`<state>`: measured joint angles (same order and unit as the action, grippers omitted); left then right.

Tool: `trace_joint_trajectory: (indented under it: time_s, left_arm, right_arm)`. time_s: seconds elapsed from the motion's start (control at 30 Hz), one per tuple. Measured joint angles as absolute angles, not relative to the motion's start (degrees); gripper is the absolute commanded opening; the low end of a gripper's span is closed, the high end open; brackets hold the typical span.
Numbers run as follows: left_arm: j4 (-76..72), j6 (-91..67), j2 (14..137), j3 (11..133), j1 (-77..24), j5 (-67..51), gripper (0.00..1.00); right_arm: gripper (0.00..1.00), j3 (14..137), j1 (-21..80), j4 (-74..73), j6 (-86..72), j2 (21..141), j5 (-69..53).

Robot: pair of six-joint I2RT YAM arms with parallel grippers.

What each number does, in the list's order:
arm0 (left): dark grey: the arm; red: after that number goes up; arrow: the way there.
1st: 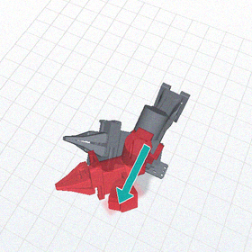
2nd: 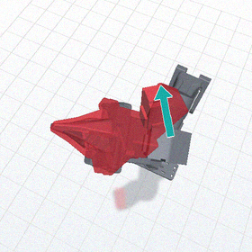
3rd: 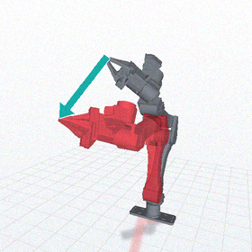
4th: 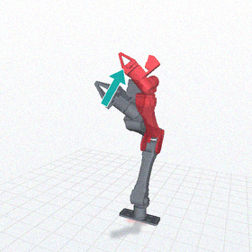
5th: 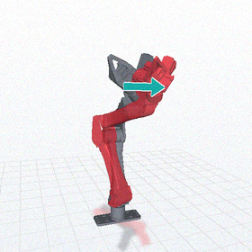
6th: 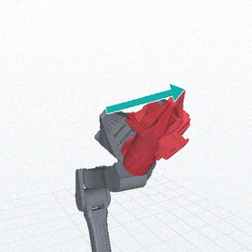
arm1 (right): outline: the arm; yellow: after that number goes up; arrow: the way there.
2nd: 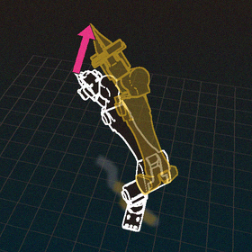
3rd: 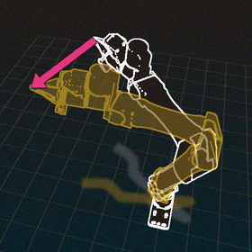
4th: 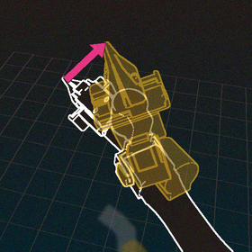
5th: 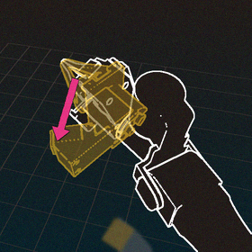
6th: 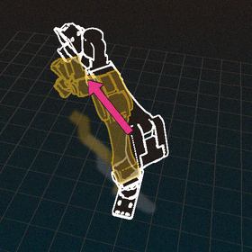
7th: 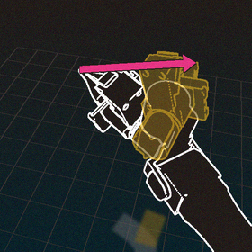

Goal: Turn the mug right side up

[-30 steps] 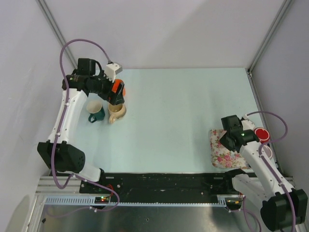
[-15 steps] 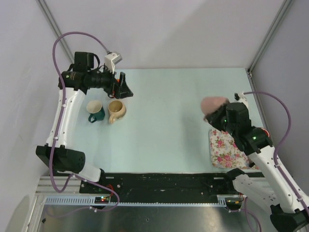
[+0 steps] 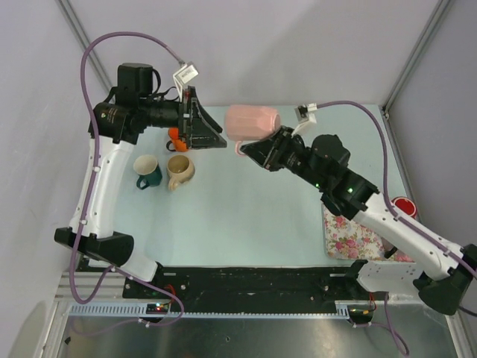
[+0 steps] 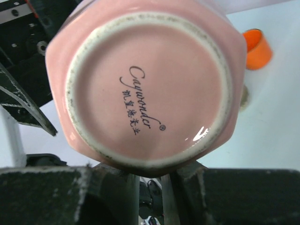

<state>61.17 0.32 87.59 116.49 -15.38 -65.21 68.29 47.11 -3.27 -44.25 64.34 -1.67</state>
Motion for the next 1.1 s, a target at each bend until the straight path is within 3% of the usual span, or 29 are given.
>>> trace_joint_trajectory:
  time_s: [0.2, 0.33, 0.4, 0.5, 0.57, 0.63, 0.7, 0.73, 0.77, 0.8, 0.9, 1.1]
  left_arm:
    - [61.01, -2.28, 88.03, 117.64, -16.08, -68.25, 0.86]
    - [60.69, -3.68, 88.73, 120.07, -16.67, -68.6, 0.71]
    - [60.47, -4.43, 89.27, 122.02, -16.99, -68.49, 0.57]
    - [60.14, -5.63, 90.04, 123.76, -16.8, -67.79, 0.15]
    - [59.64, -7.01, 90.41, 123.85, -16.73, -69.58, 0.04]
    - [58.17, -7.51, 90.41, 123.76, -16.75, -70.3, 0.01]
    - [57.06, -7.57, 90.11, 123.07, -16.53, -70.17, 0.0]
    - [56.62, -7.6, 89.97, 122.5, -16.45, -69.63, 0.0]
    - [56.6, -7.68, 89.91, 121.97, -16.51, -68.31, 0.0]
    - [56.95, -7.6, 89.89, 121.27, -16.67, -65.84, 0.0]
    - [59.07, -6.79, 90.02, 119.07, -16.67, -56.12, 0.0]
    - [61.47, -0.67, 90.08, 118.5, -12.8, -38.17, 0.0]
  right_arm:
    - [0.0, 71.26, 49.06, 2.0, -44.1, 68.69, -5.21]
    - [0.0, 72.58, 49.34, 3.05, -44.49, 70.54, -7.44]
    - [0.0, 73.08, 49.45, 3.62, -44.95, 71.44, -8.36]
    - [0.0, 73.71, 49.43, 5.65, -45.87, 72.23, -9.3]
    - [0.0, 74.08, 49.39, 6.79, -46.5, 72.47, -9.47]
    - [0.16, 74.08, 48.9, 7.31, -48.01, 72.95, -9.93]
    - [0.49, 74.15, 48.6, 7.6, -49.41, 73.54, -9.96]
    - [0.74, 74.17, 48.4, 7.46, -49.54, 73.76, -9.96]
    - [0.87, 74.28, 48.38, 6.96, -49.23, 74.15, -9.91]
    - [0.93, 74.3, 48.38, 6.07, -48.62, 74.52, -9.67]
    - [0.99, 74.5, 48.34, 2.83, -47.7, 74.85, -8.21]
    - [0.99, 75.02, 47.55, -6.74, -46.57, 74.85, -4.47]
